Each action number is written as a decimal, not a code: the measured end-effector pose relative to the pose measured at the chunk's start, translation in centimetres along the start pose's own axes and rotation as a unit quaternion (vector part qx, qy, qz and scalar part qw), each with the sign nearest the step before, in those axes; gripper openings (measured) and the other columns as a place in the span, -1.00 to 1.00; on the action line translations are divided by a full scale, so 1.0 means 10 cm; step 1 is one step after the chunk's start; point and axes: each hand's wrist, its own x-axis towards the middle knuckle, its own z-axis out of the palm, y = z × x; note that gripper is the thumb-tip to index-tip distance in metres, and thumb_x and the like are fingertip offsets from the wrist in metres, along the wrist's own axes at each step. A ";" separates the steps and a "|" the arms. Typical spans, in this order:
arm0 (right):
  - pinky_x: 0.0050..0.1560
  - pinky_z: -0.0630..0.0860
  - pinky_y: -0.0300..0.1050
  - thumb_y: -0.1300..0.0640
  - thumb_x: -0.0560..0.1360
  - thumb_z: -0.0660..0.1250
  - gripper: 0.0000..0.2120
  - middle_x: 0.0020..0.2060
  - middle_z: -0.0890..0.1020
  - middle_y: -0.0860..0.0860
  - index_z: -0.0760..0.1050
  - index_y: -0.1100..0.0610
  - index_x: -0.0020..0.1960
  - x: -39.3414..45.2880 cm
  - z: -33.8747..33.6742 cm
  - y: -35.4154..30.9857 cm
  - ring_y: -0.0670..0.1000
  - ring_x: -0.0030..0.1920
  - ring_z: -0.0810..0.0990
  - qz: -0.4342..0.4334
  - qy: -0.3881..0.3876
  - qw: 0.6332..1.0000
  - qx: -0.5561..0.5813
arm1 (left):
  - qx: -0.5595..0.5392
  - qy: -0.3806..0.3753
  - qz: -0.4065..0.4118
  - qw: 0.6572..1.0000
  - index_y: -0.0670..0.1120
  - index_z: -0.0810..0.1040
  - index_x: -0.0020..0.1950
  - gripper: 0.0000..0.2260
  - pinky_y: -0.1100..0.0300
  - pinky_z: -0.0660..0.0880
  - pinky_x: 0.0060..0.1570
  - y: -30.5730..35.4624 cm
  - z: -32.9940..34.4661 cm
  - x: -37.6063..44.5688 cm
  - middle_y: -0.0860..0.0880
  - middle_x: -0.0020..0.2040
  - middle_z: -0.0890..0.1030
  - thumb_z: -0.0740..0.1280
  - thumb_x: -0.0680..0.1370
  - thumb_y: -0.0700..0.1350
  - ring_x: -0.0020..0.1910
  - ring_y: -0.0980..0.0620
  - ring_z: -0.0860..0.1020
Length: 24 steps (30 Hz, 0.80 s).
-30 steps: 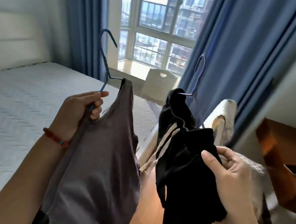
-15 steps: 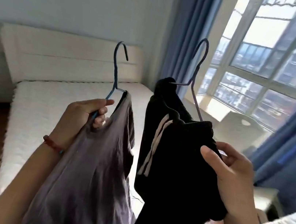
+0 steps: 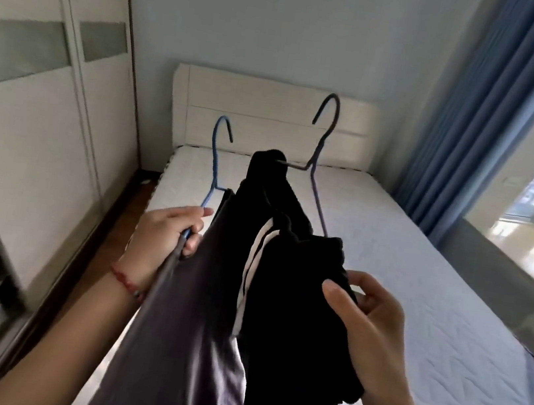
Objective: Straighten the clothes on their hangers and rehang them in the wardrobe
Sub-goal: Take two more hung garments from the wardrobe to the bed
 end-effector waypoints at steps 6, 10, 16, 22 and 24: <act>-0.49 0.42 -0.31 0.28 0.47 0.34 -0.91 -0.53 0.60 0.01 0.53 0.18 -0.21 0.34 0.23 0.82 -0.07 -0.53 0.56 0.100 -0.009 0.993 -0.056 | 0.092 0.058 -0.068 0.992 -0.23 0.56 -0.22 -0.82 0.33 0.30 -0.61 -1.11 -0.31 0.60 0.05 -0.59 0.44 0.22 0.54 -0.29 -0.64 0.13 0.33; -0.40 0.45 -0.29 0.23 0.46 0.36 -0.94 -0.48 0.61 0.00 0.55 0.12 -0.18 0.54 0.34 1.32 -0.09 -0.45 0.58 0.154 -0.013 0.983 -0.098 | 0.137 0.099 -0.153 0.974 -0.26 0.53 -0.11 -0.86 0.34 0.32 -0.63 -1.86 -0.67 0.94 0.05 -0.63 0.41 0.19 0.54 -0.36 -0.68 0.14 0.34; -0.43 0.40 -0.38 0.26 0.47 0.36 -0.93 -0.54 0.55 -0.06 0.53 0.15 -0.18 0.69 0.37 1.94 -0.18 -0.49 0.51 0.202 -0.023 0.969 -0.141 | 0.215 0.129 -0.315 0.915 -0.37 0.44 0.17 -0.77 0.40 0.31 -0.66 -2.93 -1.12 1.09 -0.10 -0.36 0.45 0.14 0.54 -0.39 -0.65 0.19 0.45; -0.44 0.38 -0.42 0.25 0.47 0.36 -0.91 -0.54 0.54 -0.07 0.54 0.14 -0.21 0.73 0.25 2.18 -0.20 -0.49 0.49 0.230 -0.011 0.958 -0.171 | 0.260 0.121 -0.344 0.894 -0.38 0.45 0.21 -0.72 0.16 0.42 -0.14 -3.27 -1.11 1.19 -0.32 0.03 0.58 0.23 0.51 -0.35 -0.17 -0.14 0.54; -0.45 0.38 -0.43 0.27 0.46 0.36 -0.91 -0.53 0.57 -0.08 0.54 0.15 -0.21 0.75 0.20 2.16 -0.20 -0.49 0.51 0.232 0.000 0.957 -0.175 | 0.293 0.117 -0.320 0.894 -0.34 0.50 0.20 -0.72 0.13 0.40 0.12 -3.19 -1.03 1.25 -0.29 0.17 0.56 0.26 0.49 -0.34 0.13 -0.17 0.53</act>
